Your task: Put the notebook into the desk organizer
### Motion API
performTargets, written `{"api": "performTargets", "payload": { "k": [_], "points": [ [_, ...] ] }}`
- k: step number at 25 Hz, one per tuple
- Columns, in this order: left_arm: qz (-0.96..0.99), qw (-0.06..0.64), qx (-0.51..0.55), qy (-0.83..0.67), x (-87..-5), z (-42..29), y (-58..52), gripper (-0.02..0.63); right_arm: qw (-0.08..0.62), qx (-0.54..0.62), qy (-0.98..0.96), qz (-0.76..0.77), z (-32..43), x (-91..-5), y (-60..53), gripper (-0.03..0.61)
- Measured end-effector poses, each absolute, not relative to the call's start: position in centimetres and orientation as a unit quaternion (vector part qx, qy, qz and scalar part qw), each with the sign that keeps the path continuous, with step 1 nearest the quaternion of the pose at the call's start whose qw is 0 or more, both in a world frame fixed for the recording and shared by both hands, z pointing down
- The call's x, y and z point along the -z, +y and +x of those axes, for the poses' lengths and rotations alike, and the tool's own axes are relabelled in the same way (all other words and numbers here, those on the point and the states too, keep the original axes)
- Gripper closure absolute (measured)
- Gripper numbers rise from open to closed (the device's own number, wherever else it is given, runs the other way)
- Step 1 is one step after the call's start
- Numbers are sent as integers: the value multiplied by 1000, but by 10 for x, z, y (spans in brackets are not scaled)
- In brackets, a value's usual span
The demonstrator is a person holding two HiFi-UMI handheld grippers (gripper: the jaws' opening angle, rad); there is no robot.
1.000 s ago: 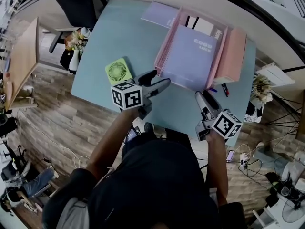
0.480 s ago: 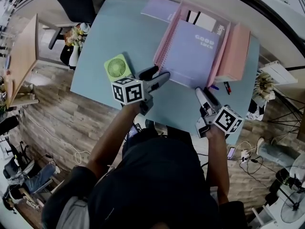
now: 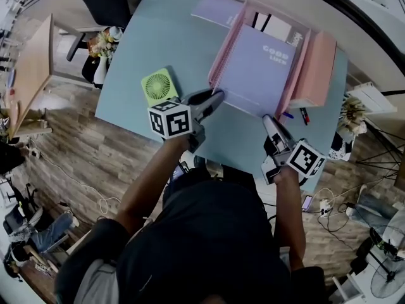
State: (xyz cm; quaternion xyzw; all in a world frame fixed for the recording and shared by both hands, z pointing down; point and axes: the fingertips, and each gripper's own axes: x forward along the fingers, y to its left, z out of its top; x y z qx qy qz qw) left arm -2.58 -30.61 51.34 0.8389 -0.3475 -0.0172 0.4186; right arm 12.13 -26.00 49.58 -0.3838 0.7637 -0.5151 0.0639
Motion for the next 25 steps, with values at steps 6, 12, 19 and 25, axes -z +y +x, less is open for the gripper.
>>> {"api": "performTargets", "payload": {
  "k": [6, 12, 19, 25],
  "points": [
    [861, 366, -19, -353, -502, -26, -297, 483, 22, 456, 790, -409, 116, -481, -256, 541],
    [875, 337, -26, -346, -491, -30, -277, 485, 4, 418, 805, -420, 108, -467, -238, 540],
    [885, 325, -22, -334, -481, -37, -256, 483, -6, 391, 814, -429, 98, -456, -217, 538],
    [892, 310, -22, -328, -473, -46, -236, 483, -18, 364, 823, -436, 87, -448, -198, 537]
  ]
}}
